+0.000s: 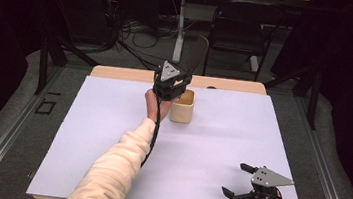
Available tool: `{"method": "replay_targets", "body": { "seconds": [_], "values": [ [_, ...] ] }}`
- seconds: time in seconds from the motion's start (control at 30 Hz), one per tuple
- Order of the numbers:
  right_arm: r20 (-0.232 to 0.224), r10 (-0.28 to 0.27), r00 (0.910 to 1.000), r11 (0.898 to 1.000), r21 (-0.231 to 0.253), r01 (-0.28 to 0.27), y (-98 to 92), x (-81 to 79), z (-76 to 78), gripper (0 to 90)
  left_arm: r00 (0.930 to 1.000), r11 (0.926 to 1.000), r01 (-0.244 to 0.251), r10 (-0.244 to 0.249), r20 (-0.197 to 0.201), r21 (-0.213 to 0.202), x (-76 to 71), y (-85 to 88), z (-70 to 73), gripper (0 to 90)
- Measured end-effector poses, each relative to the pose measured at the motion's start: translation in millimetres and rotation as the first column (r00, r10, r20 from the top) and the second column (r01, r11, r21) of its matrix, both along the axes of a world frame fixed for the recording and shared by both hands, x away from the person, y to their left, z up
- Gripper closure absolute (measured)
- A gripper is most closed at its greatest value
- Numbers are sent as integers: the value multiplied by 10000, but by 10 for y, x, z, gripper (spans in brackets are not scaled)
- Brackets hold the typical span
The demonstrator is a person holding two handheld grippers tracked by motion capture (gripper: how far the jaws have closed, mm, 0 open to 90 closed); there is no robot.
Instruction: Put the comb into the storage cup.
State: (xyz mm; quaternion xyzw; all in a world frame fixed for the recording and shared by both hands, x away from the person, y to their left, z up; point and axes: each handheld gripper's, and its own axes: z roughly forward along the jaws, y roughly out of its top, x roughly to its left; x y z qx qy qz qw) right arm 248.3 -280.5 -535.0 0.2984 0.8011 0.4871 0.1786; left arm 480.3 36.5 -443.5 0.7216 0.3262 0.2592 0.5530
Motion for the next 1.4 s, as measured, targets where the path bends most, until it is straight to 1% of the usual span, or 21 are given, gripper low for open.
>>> {"method": "replay_targets", "body": {
  "seconds": [0.5,0.73,1.1,1.4],
  "values": [
    [-19,-20,10000,10000,15,20,1,0,-2,0,9999,9998,29,-26,-138,174,50,-14,-45,721],
    [-18,-14,10000,10000,10,14,0,1,-1,0,9997,9994,101,-95,-210,329,66,-33,-66,721],
    [-13,-7,10000,10000,9,7,-2,1,-1,0,9991,9986,254,-238,-347,458,86,-54,-94,721],
    [-32,-19,10000,10000,10,19,-3,2,-2,0,9986,9984,289,-266,-453,493,99,-60,-111,721]
  ]
}}
